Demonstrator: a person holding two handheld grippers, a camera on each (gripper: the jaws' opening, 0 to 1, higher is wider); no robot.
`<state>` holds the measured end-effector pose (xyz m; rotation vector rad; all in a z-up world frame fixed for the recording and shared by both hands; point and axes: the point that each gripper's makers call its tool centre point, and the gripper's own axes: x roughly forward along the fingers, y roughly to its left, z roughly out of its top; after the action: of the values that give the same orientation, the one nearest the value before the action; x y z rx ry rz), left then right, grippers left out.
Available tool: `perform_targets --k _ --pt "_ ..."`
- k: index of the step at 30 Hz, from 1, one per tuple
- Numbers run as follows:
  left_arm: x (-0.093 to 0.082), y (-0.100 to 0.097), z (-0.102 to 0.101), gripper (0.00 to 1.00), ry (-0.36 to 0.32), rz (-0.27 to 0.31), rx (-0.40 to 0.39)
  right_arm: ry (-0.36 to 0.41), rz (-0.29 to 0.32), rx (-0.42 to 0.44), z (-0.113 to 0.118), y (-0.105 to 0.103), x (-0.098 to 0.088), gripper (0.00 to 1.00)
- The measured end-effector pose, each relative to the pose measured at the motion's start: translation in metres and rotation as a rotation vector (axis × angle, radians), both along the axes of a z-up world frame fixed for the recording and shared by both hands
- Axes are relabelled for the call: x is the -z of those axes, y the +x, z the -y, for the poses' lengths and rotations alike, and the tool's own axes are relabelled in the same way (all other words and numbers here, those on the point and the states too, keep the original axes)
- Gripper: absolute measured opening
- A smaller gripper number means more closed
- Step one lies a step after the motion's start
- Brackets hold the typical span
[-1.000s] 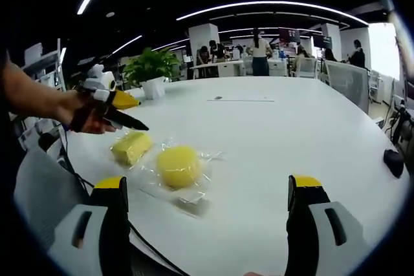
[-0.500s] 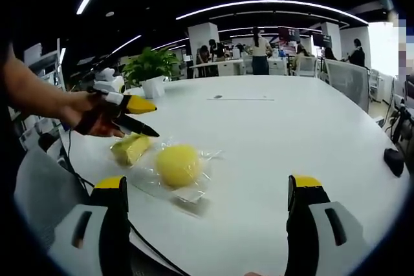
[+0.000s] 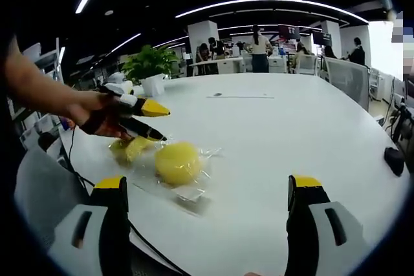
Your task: Compare the silicone blocks by pressing each to a similar depth, holding the contact briefly, and releasing to observe deformation and rebound differences across the visible hardness samples.
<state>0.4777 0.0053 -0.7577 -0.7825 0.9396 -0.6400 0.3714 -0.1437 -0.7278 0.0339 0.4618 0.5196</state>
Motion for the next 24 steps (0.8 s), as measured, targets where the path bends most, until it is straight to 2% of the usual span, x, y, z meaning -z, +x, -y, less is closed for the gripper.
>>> perform_targets --k 3,4,7,11,14,17,20,22,24 --pt "0.004 0.001 0.004 0.69 0.044 0.001 0.017 0.004 -0.002 0.005 0.001 0.000 0.000 0.96" --pt "0.012 0.001 0.001 0.69 0.089 -0.020 0.013 0.006 -0.002 0.008 0.001 0.000 0.000 0.96" --pt "0.020 -0.002 0.002 0.59 0.116 -0.056 0.012 0.001 -0.004 0.011 0.002 0.001 0.001 0.96" --pt "0.025 -0.002 0.003 0.51 0.119 -0.094 -0.005 -0.005 -0.004 0.008 0.002 0.000 0.001 0.96" --pt "0.033 -0.001 0.001 0.37 0.142 -0.131 -0.026 -0.008 -0.003 0.009 0.002 0.000 0.001 0.96" --pt "0.037 -0.002 0.005 0.33 0.131 -0.140 -0.009 -0.019 -0.003 0.003 0.001 0.000 0.001 0.96" --pt "0.043 0.001 -0.001 0.23 0.163 -0.144 -0.019 -0.028 -0.003 -0.005 0.001 0.000 0.002 0.96" --pt "0.043 -0.002 0.002 0.20 0.151 -0.151 -0.004 -0.032 -0.001 -0.005 0.001 0.000 0.002 0.96" --pt "0.043 -0.004 0.004 0.19 0.165 -0.131 0.022 -0.034 -0.003 -0.006 0.001 0.000 0.002 0.96"
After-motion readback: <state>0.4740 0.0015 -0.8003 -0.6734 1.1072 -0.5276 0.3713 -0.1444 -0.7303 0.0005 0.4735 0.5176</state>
